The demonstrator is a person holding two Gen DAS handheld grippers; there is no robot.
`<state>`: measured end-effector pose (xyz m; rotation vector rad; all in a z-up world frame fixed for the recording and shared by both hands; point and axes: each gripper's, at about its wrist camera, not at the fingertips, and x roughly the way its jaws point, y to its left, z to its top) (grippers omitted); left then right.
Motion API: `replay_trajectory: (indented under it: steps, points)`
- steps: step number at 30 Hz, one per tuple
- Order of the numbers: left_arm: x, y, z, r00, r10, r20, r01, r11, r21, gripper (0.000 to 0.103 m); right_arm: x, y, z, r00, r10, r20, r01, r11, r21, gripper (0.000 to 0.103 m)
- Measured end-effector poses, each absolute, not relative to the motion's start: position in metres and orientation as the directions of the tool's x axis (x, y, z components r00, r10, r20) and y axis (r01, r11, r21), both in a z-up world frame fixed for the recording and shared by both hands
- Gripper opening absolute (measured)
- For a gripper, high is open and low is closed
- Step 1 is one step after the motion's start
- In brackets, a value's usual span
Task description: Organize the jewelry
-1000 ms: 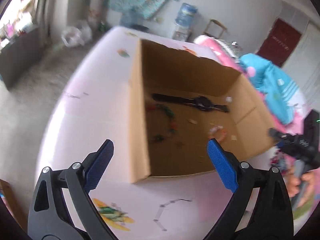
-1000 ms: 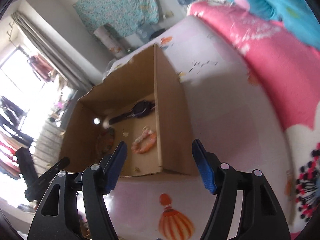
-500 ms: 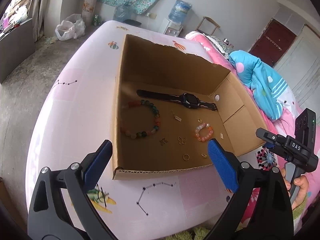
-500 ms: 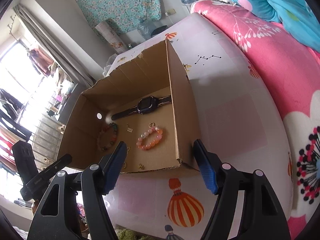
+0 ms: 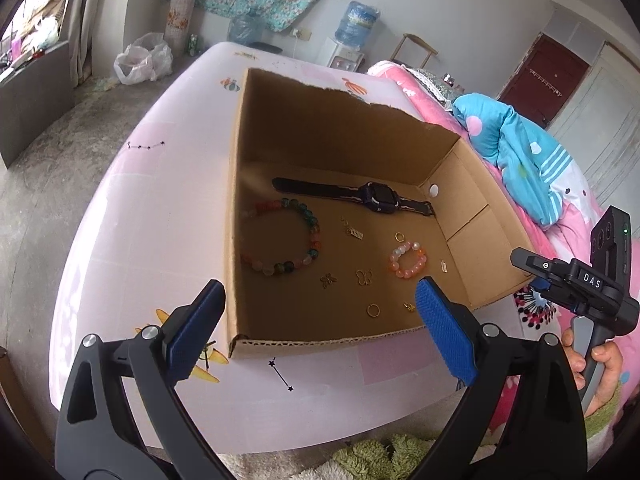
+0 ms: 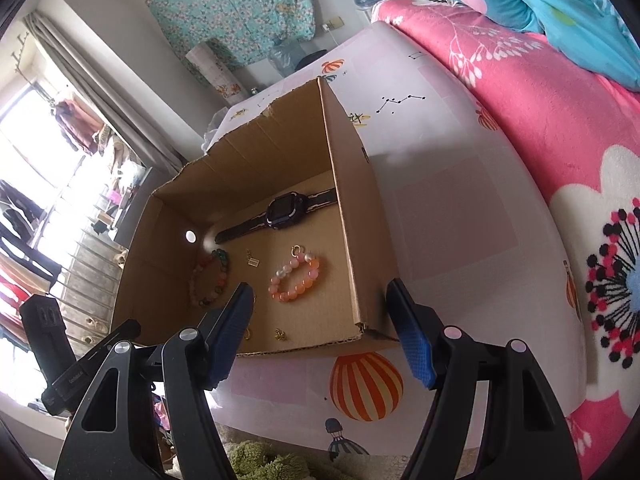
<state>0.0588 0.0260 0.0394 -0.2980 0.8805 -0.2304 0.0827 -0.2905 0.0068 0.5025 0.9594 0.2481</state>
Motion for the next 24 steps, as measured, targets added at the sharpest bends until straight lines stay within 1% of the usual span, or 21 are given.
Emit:
replay_trajectory:
  steps: [3, 5, 7, 8, 10, 11, 14, 15, 16, 18, 21, 24]
  points:
    - [0.044, 0.023, 0.052, 0.677, -0.221, -0.702, 0.054, 0.966, -0.252, 0.092, 0.074, -0.292, 0.008, 0.571, 0.387, -0.724, 0.033, 0.870, 0.491, 0.068]
    - [0.033, 0.021, 0.061, 0.714, -0.170, -0.679, 0.046, 0.979, -0.197, 0.093, 0.063, -0.295, 0.012, 0.596, 0.339, -0.728, 0.047, 0.890, 0.453, 0.074]
    - [0.020, 0.017, 0.071, 0.748, -0.121, -0.653, 0.035, 0.989, -0.142, 0.093, 0.051, -0.298, 0.017, 0.628, 0.301, -0.718, 0.057, 0.902, 0.429, 0.076]
    - [0.015, 0.016, 0.076, 0.759, -0.106, -0.642, 0.034, 0.992, -0.124, 0.093, 0.041, -0.298, 0.023, 0.651, 0.259, -0.713, 0.064, 0.918, 0.392, 0.076]
    - [0.003, 0.011, 0.088, 0.783, -0.096, -0.615, 0.045, 0.994, -0.098, 0.094, 0.026, -0.295, 0.034, 0.686, 0.189, -0.703, 0.075, 0.942, 0.326, 0.076]
    - [-0.001, 0.010, 0.093, 0.790, -0.102, -0.605, 0.053, 0.994, -0.097, 0.095, 0.016, -0.294, 0.042, 0.712, 0.162, -0.684, 0.075, 0.950, 0.304, 0.079]
    - [-0.010, -0.001, 0.108, 0.810, -0.113, -0.576, 0.059, 0.992, -0.112, 0.095, -0.008, -0.289, 0.058, 0.762, 0.145, -0.631, 0.052, 0.958, 0.283, 0.085]
    - [-0.011, -0.004, 0.110, 0.809, -0.113, -0.576, 0.059, 0.992, -0.113, 0.095, -0.013, -0.286, 0.063, 0.774, 0.146, -0.617, 0.043, 0.959, 0.281, 0.087]
    - [-0.011, -0.008, 0.112, 0.809, -0.116, -0.576, 0.062, 0.992, -0.113, 0.095, -0.017, -0.282, 0.067, 0.781, 0.150, -0.606, 0.031, 0.960, 0.278, 0.092]
    - [-0.011, -0.019, 0.113, 0.809, -0.100, -0.579, 0.061, 0.994, -0.085, 0.095, -0.022, -0.270, 0.070, 0.782, 0.159, -0.603, 0.008, 0.965, 0.264, 0.094]
    - [-0.010, -0.036, 0.110, 0.800, -0.026, -0.600, 0.034, 0.999, 0.002, 0.095, -0.019, -0.247, 0.067, 0.749, 0.172, -0.639, -0.019, 0.971, 0.240, 0.095]
    - [-0.007, -0.048, 0.104, 0.769, 0.034, -0.638, 0.021, 0.997, 0.079, 0.095, -0.016, -0.227, 0.059, 0.710, 0.139, -0.690, -0.010, 0.982, 0.187, 0.095]
